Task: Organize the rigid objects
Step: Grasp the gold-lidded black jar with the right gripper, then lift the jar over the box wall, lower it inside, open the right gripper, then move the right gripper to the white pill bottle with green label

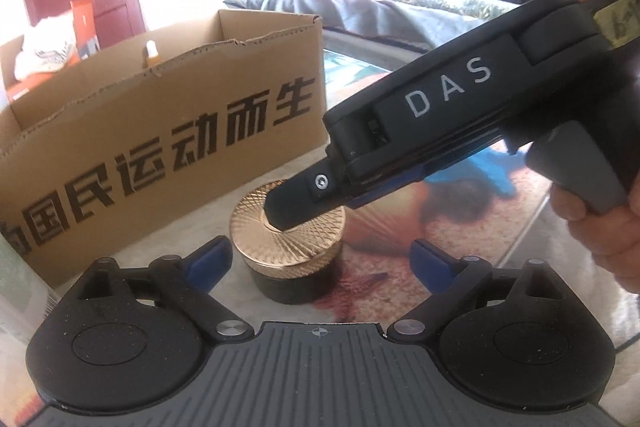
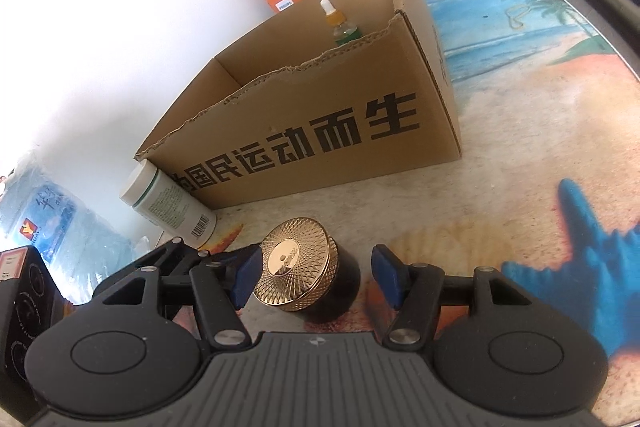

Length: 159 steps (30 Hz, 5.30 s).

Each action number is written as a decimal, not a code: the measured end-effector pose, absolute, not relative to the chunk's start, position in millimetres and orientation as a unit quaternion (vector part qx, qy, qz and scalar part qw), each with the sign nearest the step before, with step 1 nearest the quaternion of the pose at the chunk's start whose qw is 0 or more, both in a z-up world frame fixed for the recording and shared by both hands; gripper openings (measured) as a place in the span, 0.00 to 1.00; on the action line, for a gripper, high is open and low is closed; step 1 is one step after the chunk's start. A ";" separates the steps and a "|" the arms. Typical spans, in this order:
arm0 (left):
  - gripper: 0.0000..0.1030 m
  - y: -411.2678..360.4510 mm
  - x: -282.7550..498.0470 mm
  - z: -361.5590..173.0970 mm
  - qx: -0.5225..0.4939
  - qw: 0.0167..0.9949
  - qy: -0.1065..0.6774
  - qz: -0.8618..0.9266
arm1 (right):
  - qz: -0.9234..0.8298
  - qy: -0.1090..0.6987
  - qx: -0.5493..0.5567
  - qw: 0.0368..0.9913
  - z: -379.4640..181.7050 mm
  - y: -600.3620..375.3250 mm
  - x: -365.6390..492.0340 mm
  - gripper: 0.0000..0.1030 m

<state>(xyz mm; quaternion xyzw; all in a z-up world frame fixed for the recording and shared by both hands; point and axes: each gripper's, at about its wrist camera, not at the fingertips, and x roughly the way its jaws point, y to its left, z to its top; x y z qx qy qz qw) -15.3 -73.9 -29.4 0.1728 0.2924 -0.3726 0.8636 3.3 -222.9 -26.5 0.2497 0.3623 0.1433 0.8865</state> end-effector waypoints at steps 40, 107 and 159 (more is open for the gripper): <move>0.55 -102.1 17.5 -27.2 0.141 0.859 0.339 -0.358 | 0.141 0.360 0.291 0.875 -35.3 -228.0 2.4 0.50; 0.54 -62.6 99.7 84.6 0.064 0.891 0.287 -0.347 | 0.212 0.297 0.207 0.908 97.4 -226.5 92.0 0.50; 0.99 11.0 29.7 77.8 -0.020 0.921 0.215 -0.325 | 0.249 0.281 0.206 0.903 125.4 -224.8 71.3 0.71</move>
